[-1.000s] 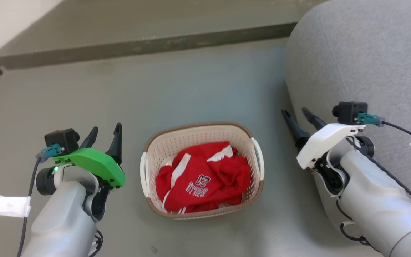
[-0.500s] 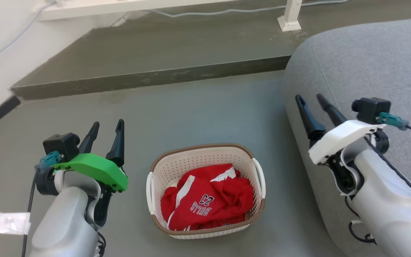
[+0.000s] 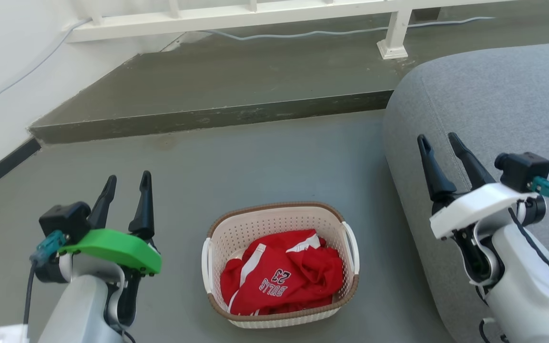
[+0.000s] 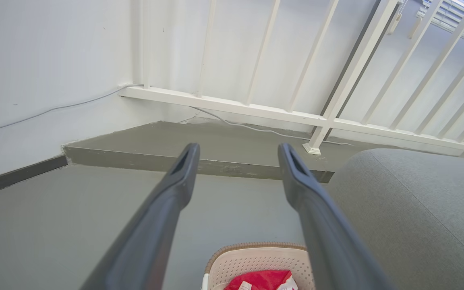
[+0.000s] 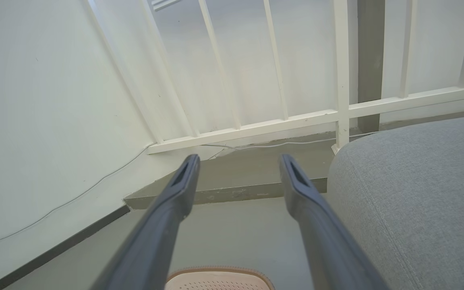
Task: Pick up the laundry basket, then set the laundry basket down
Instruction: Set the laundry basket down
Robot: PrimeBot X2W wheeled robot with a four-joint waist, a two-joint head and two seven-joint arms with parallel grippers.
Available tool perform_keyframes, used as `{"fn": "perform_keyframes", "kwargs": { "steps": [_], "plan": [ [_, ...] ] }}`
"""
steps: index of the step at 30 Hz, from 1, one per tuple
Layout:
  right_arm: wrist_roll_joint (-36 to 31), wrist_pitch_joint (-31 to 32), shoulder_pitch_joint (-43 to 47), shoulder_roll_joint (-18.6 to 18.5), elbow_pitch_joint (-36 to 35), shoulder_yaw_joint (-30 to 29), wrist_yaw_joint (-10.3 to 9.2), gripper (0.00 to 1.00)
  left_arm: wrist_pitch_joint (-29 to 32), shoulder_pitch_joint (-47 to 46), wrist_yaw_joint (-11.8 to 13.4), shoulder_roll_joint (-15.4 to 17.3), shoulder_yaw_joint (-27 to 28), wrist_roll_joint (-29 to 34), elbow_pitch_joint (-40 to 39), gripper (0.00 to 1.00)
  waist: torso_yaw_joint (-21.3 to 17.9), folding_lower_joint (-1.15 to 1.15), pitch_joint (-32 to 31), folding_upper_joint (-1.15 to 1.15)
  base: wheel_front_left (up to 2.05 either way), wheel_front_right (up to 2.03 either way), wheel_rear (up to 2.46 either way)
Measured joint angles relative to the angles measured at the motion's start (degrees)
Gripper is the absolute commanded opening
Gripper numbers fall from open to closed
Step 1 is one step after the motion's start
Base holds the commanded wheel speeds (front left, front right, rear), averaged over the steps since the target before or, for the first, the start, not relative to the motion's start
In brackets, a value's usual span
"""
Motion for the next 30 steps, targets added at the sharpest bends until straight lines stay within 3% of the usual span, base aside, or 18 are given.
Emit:
{"fn": "perform_keyframes", "kwargs": {
  "steps": [11, 30],
  "plan": [
    [-4.9, 0.0, 6.8, 1.0, -5.6, -3.0, -0.57, 1.00, -0.1, 5.7, 1.2, -1.0, 3.7, 5.9, -7.0, 1.00, -0.5, 0.00, -0.5, 0.00, 0.00, 0.00, 0.00],
    [-9.6, 0.0, 12.1, 2.2, -9.9, -6.7, 0.09, 1.00, -0.1, 10.4, 0.9, -2.9, 5.4, 9.8, -10.9, 1.00, 0.0, 0.00, 0.0, 0.00, 0.00, 0.00, 0.00]
  ]
}}
